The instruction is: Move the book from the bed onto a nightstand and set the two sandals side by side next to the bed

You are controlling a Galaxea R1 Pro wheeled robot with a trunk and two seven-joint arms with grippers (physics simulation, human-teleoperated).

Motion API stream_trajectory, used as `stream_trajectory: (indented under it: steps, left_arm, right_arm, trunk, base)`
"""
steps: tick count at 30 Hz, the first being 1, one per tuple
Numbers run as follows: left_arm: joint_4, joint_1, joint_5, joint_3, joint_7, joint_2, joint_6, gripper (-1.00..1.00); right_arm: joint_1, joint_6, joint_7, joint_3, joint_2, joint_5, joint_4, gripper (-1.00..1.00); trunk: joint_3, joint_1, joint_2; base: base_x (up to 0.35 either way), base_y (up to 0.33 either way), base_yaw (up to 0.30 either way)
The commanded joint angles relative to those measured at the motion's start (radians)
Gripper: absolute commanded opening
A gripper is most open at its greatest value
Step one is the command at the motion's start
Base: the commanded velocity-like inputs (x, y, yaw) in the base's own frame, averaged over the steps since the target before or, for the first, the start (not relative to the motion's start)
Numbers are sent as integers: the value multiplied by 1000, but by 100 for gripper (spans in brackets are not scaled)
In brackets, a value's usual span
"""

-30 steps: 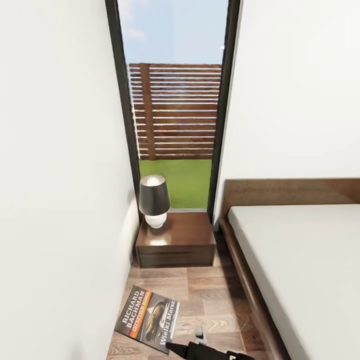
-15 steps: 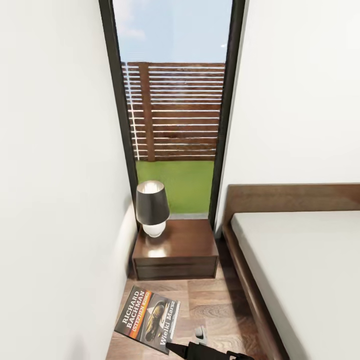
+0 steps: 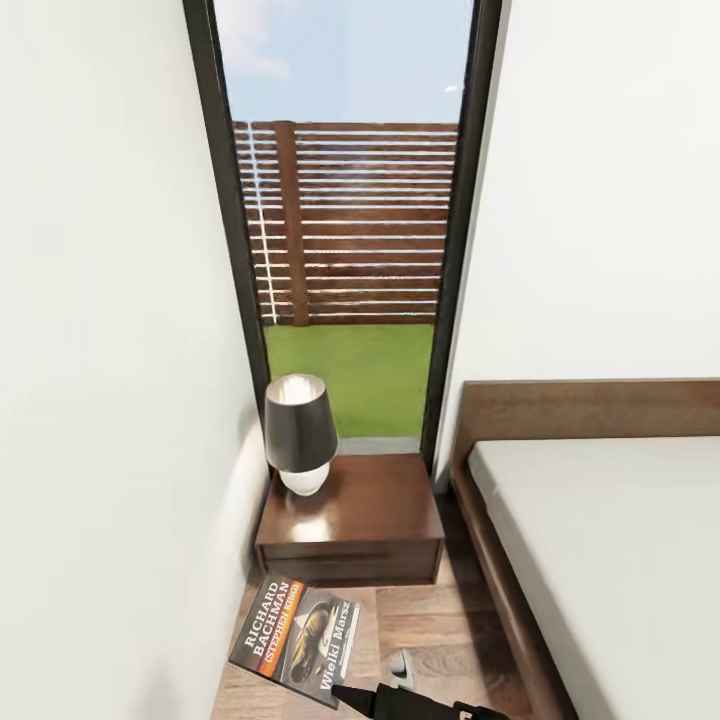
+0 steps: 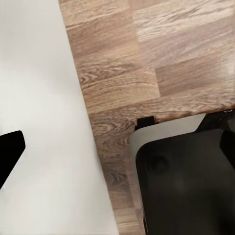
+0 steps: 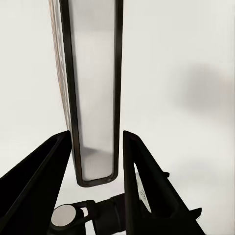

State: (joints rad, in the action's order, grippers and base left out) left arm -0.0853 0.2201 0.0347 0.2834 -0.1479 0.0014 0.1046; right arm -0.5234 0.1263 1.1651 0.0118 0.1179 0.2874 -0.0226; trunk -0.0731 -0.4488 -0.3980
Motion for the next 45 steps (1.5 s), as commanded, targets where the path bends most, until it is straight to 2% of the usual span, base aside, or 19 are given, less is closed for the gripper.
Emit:
stream_trajectory:
  steps: [1, 11, 36, 45]
  left_arm:
    - [1, 1, 4, 8, -4, 0, 3, 100]
    - [0, 1, 4, 9, -4, 0, 5, 100]
    - [-1, 1, 3, 10, -4, 0, 5, 100]
    - [-1, 1, 2, 10, -4, 0, 3, 100]
  right_arm:
    - [-1, 10, 3, -3, 0, 7, 0, -100]
    - [-1, 10, 3, -3, -1, 7, 0, -100]
    - [-1, 11, 3, -3, -1, 7, -2, -100]
    - [-1, 11, 4, -3, -1, 7, -1, -100]
  trunk:
    - [-2, -1, -2]
    - [-2, -1, -2]
    - [-2, -1, -2]
    - [-2, -1, -2]
  base:
    - [338, 0, 0]
    - [264, 0, 0]
    - [27, 0, 0]
    - [183, 0, 0]
